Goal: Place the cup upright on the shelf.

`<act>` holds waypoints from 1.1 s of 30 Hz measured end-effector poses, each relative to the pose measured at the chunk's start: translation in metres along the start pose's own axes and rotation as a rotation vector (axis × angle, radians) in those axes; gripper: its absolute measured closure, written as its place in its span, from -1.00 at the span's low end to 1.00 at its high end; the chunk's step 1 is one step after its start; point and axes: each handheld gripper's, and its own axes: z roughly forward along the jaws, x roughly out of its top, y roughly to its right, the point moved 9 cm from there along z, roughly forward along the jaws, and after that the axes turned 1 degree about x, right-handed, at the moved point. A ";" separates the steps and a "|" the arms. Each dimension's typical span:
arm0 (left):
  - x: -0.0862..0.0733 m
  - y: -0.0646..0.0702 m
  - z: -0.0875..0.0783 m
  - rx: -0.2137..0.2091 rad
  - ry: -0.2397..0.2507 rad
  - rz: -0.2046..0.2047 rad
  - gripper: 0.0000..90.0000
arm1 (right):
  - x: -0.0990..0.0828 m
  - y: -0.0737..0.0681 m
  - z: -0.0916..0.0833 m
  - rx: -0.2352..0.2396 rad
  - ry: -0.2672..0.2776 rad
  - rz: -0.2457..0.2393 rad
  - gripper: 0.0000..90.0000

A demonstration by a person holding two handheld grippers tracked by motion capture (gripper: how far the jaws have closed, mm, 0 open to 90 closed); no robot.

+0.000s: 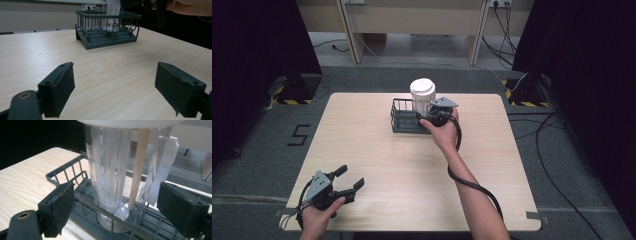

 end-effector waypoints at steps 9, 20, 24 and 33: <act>0.000 0.001 0.000 -0.001 -0.002 0.003 -0.66 | -0.005 -0.004 -0.015 0.012 0.004 -0.016 -0.65; -0.001 0.001 0.000 0.000 -0.005 0.004 -0.66 | -0.017 -0.005 -0.035 0.025 0.001 -0.024 -0.64; -0.001 0.000 0.000 0.001 -0.006 0.003 -0.66 | -0.020 -0.005 -0.042 0.025 0.002 -0.027 -0.64; -0.002 0.000 0.000 0.004 -0.007 0.003 -0.66 | -0.029 -0.006 -0.057 0.034 -0.008 -0.037 -0.64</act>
